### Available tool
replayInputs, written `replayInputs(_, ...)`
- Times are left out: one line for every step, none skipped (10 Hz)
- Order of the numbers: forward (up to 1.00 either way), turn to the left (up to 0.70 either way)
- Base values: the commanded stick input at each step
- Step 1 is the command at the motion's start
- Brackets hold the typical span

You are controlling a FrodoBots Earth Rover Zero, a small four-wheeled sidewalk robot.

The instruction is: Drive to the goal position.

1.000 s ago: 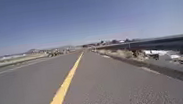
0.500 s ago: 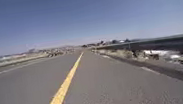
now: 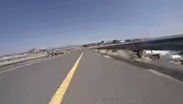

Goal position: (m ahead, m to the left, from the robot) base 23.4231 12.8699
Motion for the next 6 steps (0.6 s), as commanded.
replayInputs(0.85,0.0)
replayInputs(0.85,0.0)
replayInputs(0.85,0.0)
replayInputs(0.85,0.0)
replayInputs(0.85,0.0)
replayInputs(0.85,0.0)
